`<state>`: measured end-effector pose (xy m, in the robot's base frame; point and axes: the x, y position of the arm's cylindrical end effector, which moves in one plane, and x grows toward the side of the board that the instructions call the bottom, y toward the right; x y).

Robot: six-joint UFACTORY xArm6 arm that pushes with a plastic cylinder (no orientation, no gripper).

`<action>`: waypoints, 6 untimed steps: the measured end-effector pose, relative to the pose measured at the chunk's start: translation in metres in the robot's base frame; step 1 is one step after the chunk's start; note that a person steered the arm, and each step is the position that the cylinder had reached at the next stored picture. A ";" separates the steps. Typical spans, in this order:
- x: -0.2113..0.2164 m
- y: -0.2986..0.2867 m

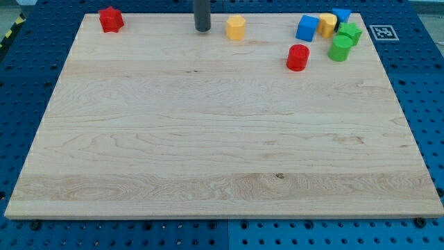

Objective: Move the yellow hexagon above the red circle

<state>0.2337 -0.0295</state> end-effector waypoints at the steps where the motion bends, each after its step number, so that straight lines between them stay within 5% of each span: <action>1: 0.001 0.043; 4: 0.025 0.128; 6: 0.025 0.088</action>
